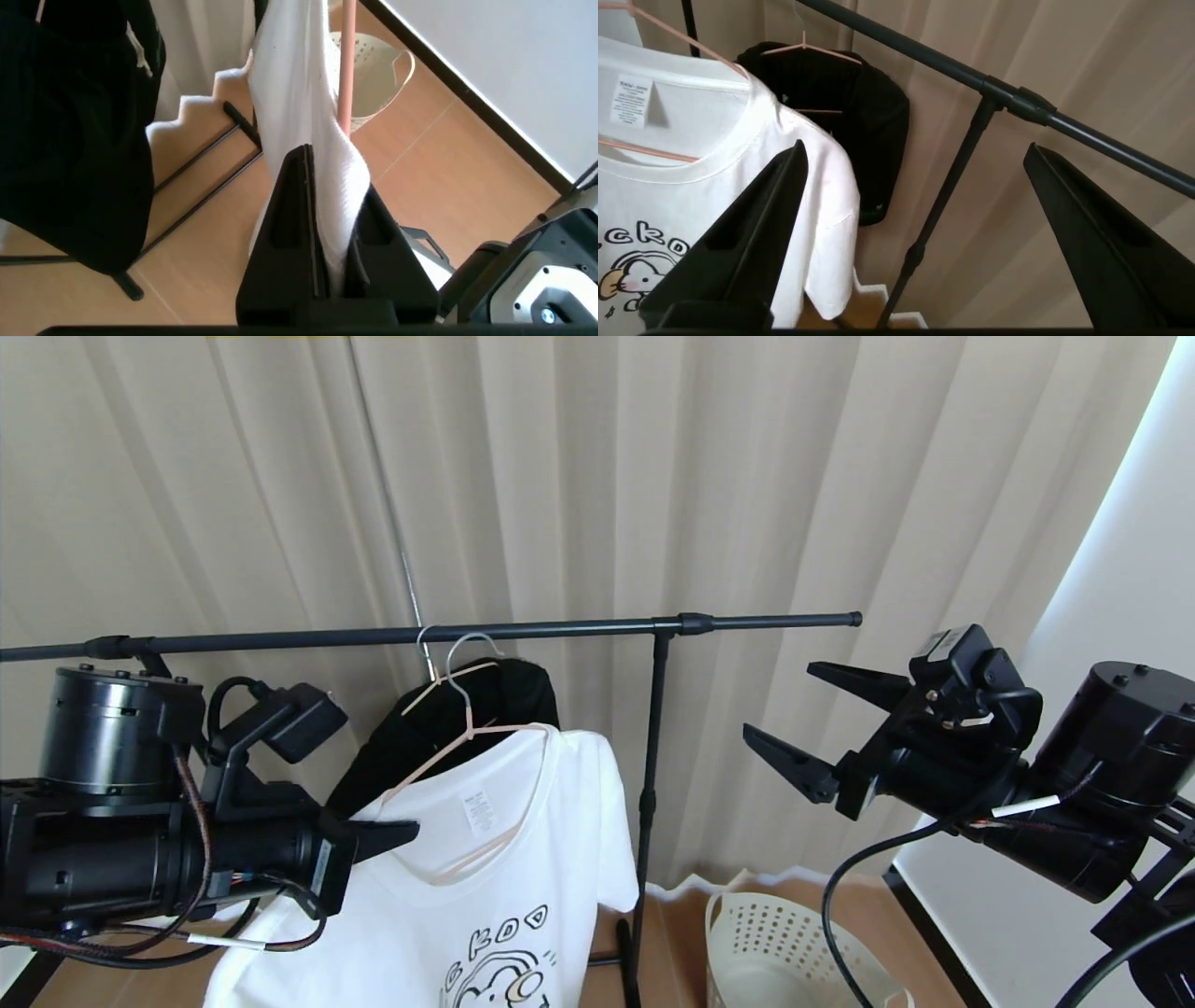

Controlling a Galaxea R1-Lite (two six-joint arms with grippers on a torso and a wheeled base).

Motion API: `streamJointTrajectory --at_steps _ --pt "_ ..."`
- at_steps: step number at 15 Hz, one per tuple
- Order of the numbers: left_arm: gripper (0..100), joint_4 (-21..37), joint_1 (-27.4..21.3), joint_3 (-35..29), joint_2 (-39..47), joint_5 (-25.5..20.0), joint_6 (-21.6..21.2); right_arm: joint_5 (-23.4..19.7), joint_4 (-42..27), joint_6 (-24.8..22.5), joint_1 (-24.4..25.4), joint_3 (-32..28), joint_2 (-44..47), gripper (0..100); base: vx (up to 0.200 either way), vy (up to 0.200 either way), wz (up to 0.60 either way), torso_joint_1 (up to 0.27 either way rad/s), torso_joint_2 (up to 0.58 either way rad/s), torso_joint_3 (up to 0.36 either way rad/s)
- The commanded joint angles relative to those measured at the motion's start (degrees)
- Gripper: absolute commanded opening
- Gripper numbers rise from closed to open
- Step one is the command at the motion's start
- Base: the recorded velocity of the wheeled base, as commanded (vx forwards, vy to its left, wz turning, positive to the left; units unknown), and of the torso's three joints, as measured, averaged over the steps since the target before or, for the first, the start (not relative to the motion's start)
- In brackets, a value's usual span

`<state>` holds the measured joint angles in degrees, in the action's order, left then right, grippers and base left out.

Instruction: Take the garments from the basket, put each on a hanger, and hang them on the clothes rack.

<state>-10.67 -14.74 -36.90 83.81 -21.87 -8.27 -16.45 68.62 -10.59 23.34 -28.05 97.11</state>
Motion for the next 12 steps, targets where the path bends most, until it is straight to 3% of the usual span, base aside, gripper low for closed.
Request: streamJointTrajectory --at_steps 1,5,12 --pt "0 -2.3 -0.6 -2.1 6.5 2.8 1.8 0.0 0.1 0.0 0.0 -0.3 -0.3 100 0.000 0.000 0.00 0.000 0.00 0.000" --pt "0 -6.6 -0.3 -6.3 14.7 4.0 6.2 0.0 0.1 -0.1 0.0 -1.0 -0.3 100 0.000 0.000 0.00 0.000 0.00 0.000" --pt "0 -6.8 0.2 -19.9 27.5 5.6 8.6 0.1 0.1 -0.3 -0.2 -1.5 0.1 100 0.000 0.000 0.00 0.000 0.00 0.000"
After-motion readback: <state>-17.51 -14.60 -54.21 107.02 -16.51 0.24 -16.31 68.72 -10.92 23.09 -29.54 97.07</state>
